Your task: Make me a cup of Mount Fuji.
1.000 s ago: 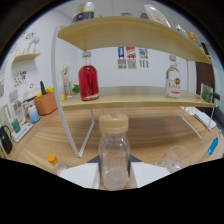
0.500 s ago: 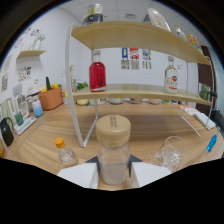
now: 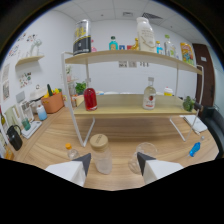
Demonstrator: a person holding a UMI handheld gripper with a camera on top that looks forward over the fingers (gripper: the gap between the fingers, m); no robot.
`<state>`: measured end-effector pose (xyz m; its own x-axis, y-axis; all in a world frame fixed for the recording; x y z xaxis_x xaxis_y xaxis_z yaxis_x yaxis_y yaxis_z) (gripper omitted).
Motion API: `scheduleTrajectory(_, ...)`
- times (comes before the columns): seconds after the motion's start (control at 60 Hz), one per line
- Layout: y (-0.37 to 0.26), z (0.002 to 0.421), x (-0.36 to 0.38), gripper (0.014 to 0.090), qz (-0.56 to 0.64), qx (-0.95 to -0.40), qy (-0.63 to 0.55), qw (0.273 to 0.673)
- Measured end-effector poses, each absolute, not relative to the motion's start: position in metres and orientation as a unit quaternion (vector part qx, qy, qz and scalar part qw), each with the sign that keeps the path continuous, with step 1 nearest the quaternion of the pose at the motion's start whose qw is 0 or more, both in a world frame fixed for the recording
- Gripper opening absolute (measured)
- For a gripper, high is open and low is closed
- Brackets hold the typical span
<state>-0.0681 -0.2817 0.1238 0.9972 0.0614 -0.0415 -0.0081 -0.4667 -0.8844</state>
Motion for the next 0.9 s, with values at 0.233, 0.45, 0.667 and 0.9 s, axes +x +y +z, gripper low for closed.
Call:
scheduleTrajectory(0.233,-0.290,0.216,-0.011,0.0852,0.006,-0.867,0.018,0.498)
scheduleTrajectory(0.45,-0.257,0.330,0.010,0.0857,-0.004,-0.849,0.033,0.527)
scheduleTrajectory(0.667,-0.193,0.413,0.022,0.0860,-0.001,-0.801,0.025,0.598)
scheduleTrajectory(0.9,-0.114,0.411,0.031,0.0778,-0.005,-0.775,0.016,0.632)
